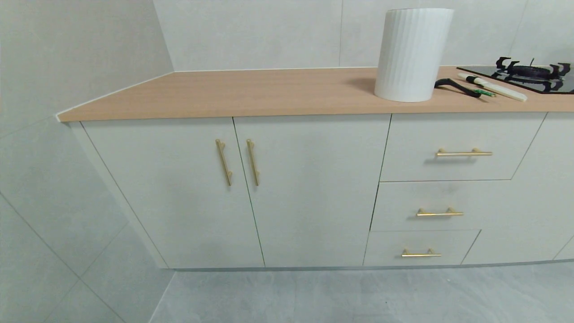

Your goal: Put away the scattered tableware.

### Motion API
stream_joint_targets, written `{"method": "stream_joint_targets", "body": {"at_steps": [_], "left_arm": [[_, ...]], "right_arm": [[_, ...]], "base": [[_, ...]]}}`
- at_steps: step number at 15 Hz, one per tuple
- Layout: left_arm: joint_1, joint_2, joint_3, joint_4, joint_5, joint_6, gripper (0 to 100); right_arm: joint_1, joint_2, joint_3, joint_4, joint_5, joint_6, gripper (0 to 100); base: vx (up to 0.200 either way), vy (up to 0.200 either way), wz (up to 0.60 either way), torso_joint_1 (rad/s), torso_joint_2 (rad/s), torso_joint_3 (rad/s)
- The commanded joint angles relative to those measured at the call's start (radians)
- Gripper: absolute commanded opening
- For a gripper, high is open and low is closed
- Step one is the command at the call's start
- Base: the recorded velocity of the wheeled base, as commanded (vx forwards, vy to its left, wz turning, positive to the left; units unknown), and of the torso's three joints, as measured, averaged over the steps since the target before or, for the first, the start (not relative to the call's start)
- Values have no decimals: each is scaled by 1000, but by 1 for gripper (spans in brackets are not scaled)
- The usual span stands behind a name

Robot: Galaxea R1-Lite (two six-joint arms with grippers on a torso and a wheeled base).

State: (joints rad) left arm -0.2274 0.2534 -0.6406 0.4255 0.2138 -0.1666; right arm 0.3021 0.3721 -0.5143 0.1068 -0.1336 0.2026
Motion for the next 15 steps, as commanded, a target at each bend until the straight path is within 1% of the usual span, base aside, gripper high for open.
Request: {"method": "stream_joint_targets", "body": {"at_steps": [1,2,4,5,6,7,8,9,10,11,12,13,14,15], "left_arm": [[62,-155,16,32,32,19,100],[66,-155,16,30,93,22,100],[97,-155,19,30,95,44,100],[152,-160,19,29,98,56,100],[191,-178,21,32,91,58,100],[221,-247,56,33,59,98,100],[229,-253,104,29,67,136,100],[229,-253,137,16,85,134,100],[229,-253,180,-7,84,137,100],[229,-253,180,-7,84,137,100],[229,-253,314,-116,81,168,100],[229,-253,429,-251,68,196,100],[229,-253,549,-407,33,225,100],[229,-253,616,-498,-7,246,100]], "right_arm": [[-132,-213,5,79,0,-94,100],[-166,-262,11,111,3,-124,100],[-192,-274,48,122,-23,-147,100],[-235,-283,72,122,-64,-149,100],[-268,-308,83,128,-60,-152,100],[-311,-352,128,125,-46,-193,100],[-310,-360,160,122,-66,-209,100],[-310,-361,191,113,-92,-206,100],[-308,-368,230,73,-93,-206,100],[-308,-368,230,73,-93,-206,100],[-307,-372,365,-96,-90,-213,100],[-307,-372,471,-246,-84,-247,100],[-305,-372,514,-294,-44,-290,100],[-305,-372,513,-272,-1,-285,100]], "base": [[0,0,0,0,0,0],[0,0,0,0,0,0],[0,0,0,0,0,0],[0,0,0,0,0,0],[0,0,0,0,0,0],[0,0,0,0,0,0],[0,0,0,0,0,0],[0,0,0,0,0,0],[0,0,0,0,0,0],[0,0,0,0,0,0],[0,0,0,0,0,0],[0,0,0,0,0,0],[0,0,0,0,0,0],[0,0,0,0,0,0]]}}
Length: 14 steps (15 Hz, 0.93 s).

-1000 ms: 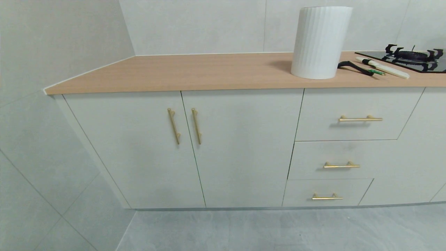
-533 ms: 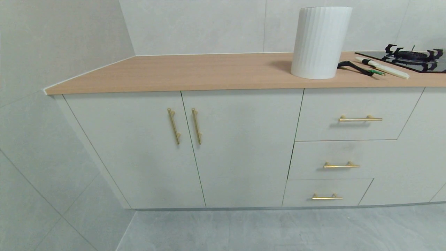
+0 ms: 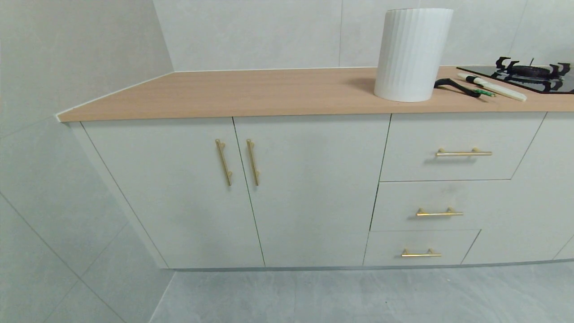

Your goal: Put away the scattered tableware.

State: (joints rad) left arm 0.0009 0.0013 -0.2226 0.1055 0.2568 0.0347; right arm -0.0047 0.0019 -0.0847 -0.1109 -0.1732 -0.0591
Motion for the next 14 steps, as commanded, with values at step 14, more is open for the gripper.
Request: {"method": "stream_joint_targets", "body": {"at_steps": [14], "left_arm": [[-1,-1,223,-102,-222,-10,100]], "right_arm": [[3,13,83,111,196,-10,100]], "base": [[0,0,0,0,0,0]]}}
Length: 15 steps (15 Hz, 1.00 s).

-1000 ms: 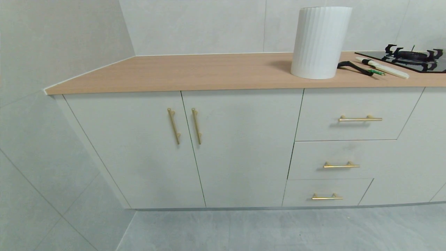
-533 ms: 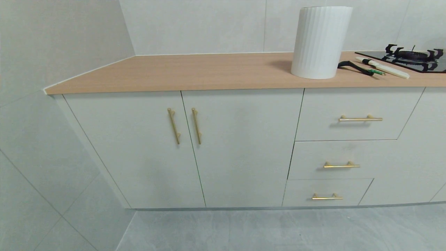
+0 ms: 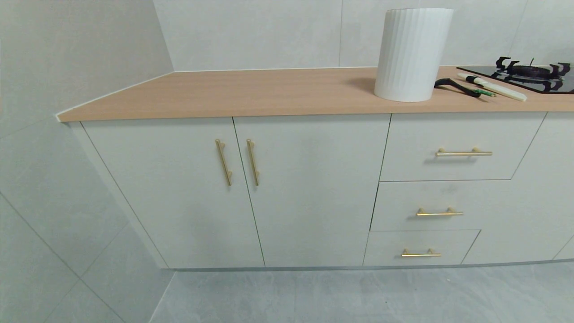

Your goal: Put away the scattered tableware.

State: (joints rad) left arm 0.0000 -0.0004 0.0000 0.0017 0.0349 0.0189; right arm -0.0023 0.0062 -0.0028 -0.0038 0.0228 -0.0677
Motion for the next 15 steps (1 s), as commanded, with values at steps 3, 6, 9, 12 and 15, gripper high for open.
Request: {"method": "stream_joint_targets", "body": {"at_steps": [3,6,9,12,15], "left_arm": [[2,0,0,-2,0,-24,100],[2,0,0,-2,0,-25,100],[0,0,0,0,0,-28,100],[2,0,0,0,0,-28,100],[2,0,0,0,0,-27,100]], "right_arm": [[5,-6,3,4,2,34,100],[5,-6,3,4,2,42,100],[7,-6,1,4,2,45,100],[5,-6,3,4,0,45,100],[7,-6,3,4,2,45,100]], "base": [[0,0,0,0,0,0],[0,0,0,0,0,0],[0,0,0,0,0,0],[0,0,0,0,0,0],[0,-67,0,2,1,1]]}}
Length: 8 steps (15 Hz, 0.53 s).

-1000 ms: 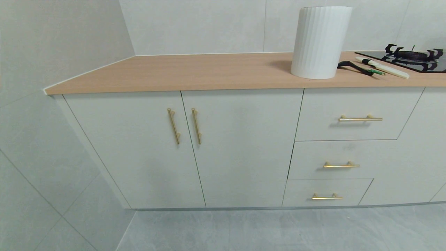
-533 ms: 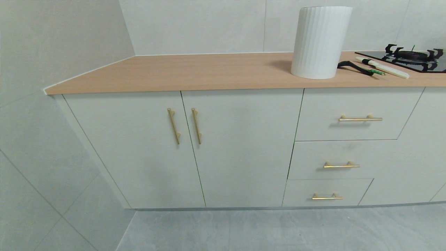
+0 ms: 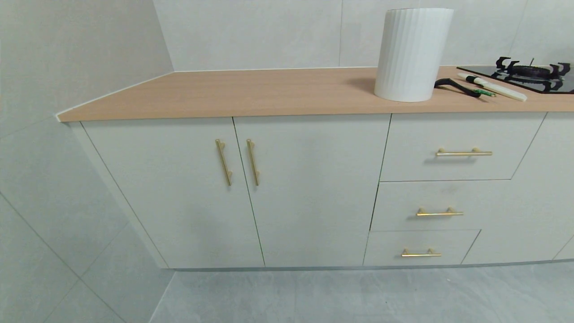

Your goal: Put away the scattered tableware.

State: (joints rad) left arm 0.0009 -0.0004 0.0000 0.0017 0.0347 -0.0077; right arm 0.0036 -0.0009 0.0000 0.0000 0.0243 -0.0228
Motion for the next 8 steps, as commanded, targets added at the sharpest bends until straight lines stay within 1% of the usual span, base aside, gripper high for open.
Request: {"method": "stream_joint_targets", "body": {"at_steps": [1,8], "left_arm": [[1,0,0,0,1,0,100],[1,0,0,0,1,0,100]], "right_arm": [[-1,1,0,0,0,0,100],[1,1,0,0,0,0,100]], "base": [[0,-200,0,2,2,-2],[0,-200,0,2,4,-1]]}}
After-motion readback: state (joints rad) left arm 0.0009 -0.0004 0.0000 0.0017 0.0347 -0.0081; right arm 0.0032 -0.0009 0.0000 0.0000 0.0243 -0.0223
